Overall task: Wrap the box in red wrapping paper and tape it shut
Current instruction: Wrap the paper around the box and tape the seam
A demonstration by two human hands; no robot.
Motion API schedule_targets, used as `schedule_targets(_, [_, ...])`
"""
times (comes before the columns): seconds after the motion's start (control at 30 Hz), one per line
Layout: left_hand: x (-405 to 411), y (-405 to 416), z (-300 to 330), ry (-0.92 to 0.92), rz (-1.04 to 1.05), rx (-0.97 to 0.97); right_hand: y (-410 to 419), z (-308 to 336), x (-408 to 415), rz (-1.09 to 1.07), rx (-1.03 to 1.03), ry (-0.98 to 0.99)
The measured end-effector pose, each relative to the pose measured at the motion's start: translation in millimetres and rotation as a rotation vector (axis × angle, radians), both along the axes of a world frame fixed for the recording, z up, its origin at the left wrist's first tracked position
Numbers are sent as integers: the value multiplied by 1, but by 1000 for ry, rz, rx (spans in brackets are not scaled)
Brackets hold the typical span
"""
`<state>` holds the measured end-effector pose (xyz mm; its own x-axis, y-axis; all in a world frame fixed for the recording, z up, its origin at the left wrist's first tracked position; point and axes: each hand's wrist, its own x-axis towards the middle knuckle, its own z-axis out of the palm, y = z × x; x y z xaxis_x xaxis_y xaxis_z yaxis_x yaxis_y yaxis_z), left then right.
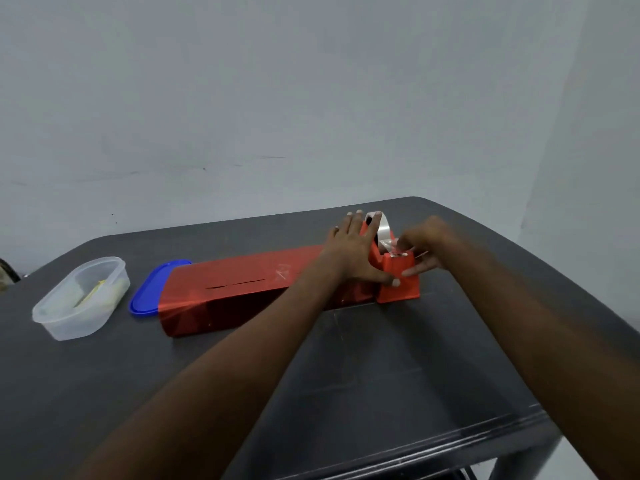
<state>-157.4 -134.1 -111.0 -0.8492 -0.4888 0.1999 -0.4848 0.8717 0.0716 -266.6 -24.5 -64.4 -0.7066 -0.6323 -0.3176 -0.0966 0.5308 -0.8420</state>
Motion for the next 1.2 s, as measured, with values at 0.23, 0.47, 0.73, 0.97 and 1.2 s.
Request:
schedule_targets(0.23, [-1,-2,-5,4,12,-7,13,-3,11,-142,-353,-144])
schedule_targets(0.47, [3,0,-7,-11,-4,-18,35,-63,21,-342,-506,-53])
schedule_targets(0.73, [6,0,-11,-17,-1,-45,34,-99,26,-294,-547,-126])
schedule_targets(0.97, [22,-1,-16,7,-1,-14,25,-109,47,-418,-637,-234])
schedule_targets(1.2, [78,-2,-10,49,53,-36,40,-99,59,-302,-667,-11])
